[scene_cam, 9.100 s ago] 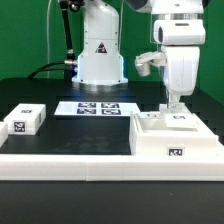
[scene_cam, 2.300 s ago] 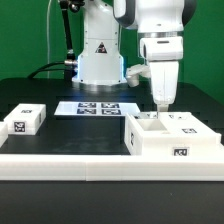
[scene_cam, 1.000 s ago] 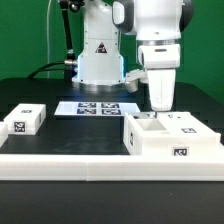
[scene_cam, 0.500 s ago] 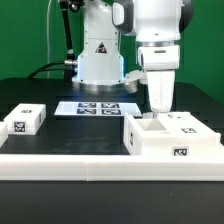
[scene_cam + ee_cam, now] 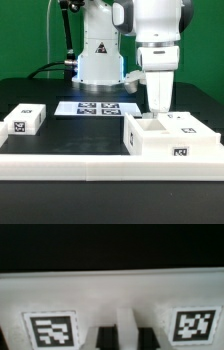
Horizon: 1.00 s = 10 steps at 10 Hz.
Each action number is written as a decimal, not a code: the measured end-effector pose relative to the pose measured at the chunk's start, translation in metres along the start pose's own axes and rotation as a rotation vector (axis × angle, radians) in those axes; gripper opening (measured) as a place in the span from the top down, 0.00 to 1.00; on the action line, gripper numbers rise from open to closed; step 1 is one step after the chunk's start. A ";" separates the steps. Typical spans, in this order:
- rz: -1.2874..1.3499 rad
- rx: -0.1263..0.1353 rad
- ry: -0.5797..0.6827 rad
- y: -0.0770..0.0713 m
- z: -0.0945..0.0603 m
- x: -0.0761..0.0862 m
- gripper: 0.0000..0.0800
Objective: Assemble cabinet
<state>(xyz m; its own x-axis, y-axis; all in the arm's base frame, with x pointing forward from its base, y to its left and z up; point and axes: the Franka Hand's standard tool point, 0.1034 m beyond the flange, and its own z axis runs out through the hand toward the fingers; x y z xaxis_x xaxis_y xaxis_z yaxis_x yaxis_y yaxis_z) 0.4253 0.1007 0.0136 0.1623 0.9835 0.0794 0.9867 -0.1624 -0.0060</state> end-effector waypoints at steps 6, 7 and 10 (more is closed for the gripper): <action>0.038 0.029 -0.064 0.004 -0.036 -0.018 0.91; 0.047 0.030 -0.067 0.005 -0.038 -0.023 0.91; 0.052 0.033 -0.075 0.012 -0.044 -0.026 0.91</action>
Offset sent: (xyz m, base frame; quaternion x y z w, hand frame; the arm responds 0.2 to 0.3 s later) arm -0.0090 -0.0150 0.0264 0.0322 -0.0351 0.0486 0.9977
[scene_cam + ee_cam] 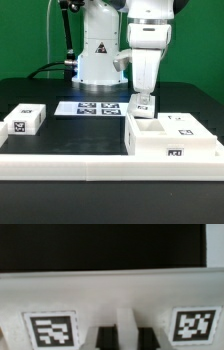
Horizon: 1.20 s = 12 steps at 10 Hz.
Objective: Assemble cabinet
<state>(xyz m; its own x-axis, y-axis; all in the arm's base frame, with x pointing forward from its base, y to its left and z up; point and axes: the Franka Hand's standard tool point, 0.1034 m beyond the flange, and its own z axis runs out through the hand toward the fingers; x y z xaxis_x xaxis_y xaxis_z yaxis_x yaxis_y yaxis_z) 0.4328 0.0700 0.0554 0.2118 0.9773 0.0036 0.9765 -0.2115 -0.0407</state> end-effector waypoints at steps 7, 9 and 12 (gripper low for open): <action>0.005 -0.010 0.009 0.028 -0.004 0.007 0.91; 0.004 -0.010 0.009 0.028 -0.003 0.007 0.91; -0.028 -0.007 0.008 0.028 -0.003 0.006 0.91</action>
Offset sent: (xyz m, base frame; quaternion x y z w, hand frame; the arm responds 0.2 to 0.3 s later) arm 0.0216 0.0067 0.0034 0.0070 0.0069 0.0107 0.9999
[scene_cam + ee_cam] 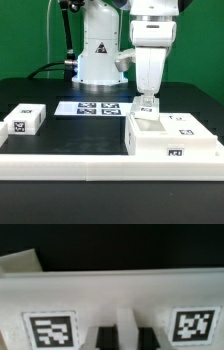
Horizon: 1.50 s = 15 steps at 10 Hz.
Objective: Assemble cabinet
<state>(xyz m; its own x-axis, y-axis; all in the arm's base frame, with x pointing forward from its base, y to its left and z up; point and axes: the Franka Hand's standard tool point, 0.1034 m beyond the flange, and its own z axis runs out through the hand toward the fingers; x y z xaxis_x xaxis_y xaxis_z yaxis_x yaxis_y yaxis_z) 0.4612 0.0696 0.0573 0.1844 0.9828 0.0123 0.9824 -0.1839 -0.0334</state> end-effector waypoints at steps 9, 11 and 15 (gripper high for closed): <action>-0.100 -0.012 0.010 0.018 0.000 -0.004 0.91; -0.093 -0.028 0.021 0.035 0.001 -0.002 0.91; -0.145 -0.058 0.034 0.062 -0.001 0.004 0.91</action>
Offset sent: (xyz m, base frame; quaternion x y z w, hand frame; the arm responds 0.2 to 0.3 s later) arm 0.0136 -0.0011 -0.0050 0.0190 -0.0006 -0.0807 0.9966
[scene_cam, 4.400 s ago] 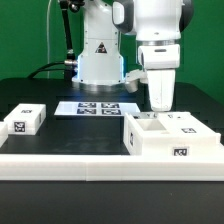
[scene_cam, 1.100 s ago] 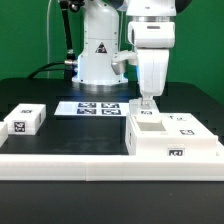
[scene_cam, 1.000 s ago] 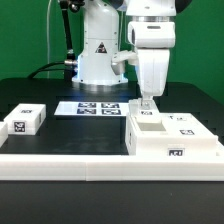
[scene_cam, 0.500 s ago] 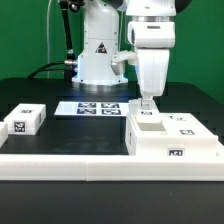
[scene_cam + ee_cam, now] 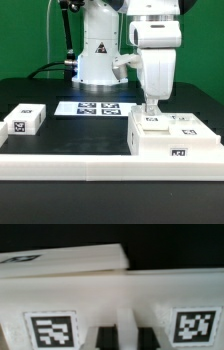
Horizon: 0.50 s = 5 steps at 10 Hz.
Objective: Assemble cabinet
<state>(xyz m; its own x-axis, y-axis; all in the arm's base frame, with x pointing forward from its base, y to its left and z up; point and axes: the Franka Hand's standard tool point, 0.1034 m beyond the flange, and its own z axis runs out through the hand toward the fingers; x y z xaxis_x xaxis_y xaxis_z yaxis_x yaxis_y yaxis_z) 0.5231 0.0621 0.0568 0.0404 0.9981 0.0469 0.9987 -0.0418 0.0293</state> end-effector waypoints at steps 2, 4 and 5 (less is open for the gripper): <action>0.004 0.000 0.000 0.000 0.000 0.000 0.91; 0.004 0.000 0.000 0.000 0.000 0.000 0.91; 0.002 0.001 0.000 0.000 0.000 0.000 0.91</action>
Offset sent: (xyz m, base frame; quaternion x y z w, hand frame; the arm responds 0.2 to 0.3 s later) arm 0.0000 0.0000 0.0000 0.0000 0.0000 0.0000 1.0000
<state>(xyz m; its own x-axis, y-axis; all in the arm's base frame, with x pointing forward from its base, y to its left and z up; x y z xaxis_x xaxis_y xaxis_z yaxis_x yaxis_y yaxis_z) 0.5230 0.0619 0.0565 0.0429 0.9980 0.0470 0.9986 -0.0442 0.0284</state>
